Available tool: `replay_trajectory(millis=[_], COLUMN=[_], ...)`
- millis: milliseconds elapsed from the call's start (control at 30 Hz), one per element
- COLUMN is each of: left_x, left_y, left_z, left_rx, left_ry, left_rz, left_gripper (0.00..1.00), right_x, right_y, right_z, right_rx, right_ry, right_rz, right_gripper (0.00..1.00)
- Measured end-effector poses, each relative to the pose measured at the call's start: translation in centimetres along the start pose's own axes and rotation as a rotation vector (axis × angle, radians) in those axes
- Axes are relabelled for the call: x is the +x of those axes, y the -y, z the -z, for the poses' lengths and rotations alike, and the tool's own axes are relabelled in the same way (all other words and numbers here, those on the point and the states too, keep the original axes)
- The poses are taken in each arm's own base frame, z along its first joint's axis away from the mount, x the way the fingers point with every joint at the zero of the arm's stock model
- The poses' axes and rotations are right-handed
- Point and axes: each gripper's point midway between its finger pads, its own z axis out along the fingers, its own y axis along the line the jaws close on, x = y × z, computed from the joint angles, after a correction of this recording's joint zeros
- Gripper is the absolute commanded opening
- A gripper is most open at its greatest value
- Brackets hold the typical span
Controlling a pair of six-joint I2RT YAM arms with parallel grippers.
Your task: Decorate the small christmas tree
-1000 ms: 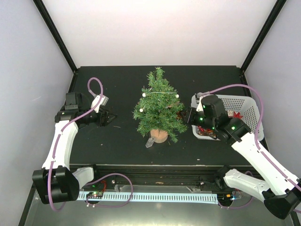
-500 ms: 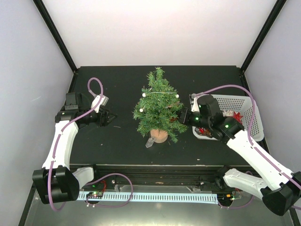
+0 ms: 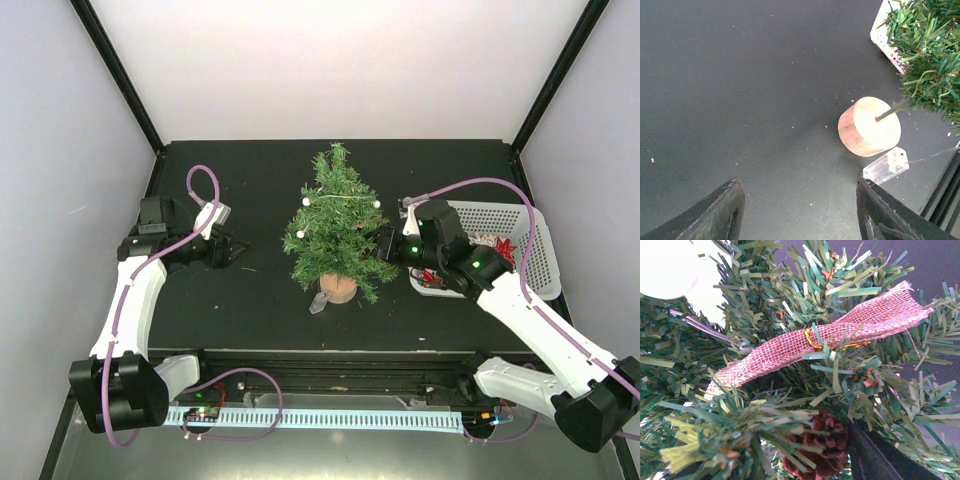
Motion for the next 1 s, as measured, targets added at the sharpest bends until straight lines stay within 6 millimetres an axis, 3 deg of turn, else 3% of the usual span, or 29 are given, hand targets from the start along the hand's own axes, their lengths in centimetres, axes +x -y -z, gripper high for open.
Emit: replay_trajectory(millis=[767, 900, 1000], left_x=[0.0, 0.0, 0.1], left_y=[0.0, 0.0, 0.0], left_z=[0.0, 0.0, 0.0], left_rx=[0.0, 0.0, -0.002], left_ry=[0.0, -0.001, -0.006], left_rz=[0.0, 0.0, 0.0], left_gripper=[0.62, 0.63, 0.62], right_x=[-0.3, -0.6, -1.2], right_y=[1.7, 2.0, 2.8], right_z=[1.8, 3.1, 5.4], right_rx=[0.099, 0.144, 0.224], right_ry=[0.045, 0.066, 0.103], right_rz=[-0.002, 0.017, 0.034], right_gripper=[0.48, 0.48, 0.48])
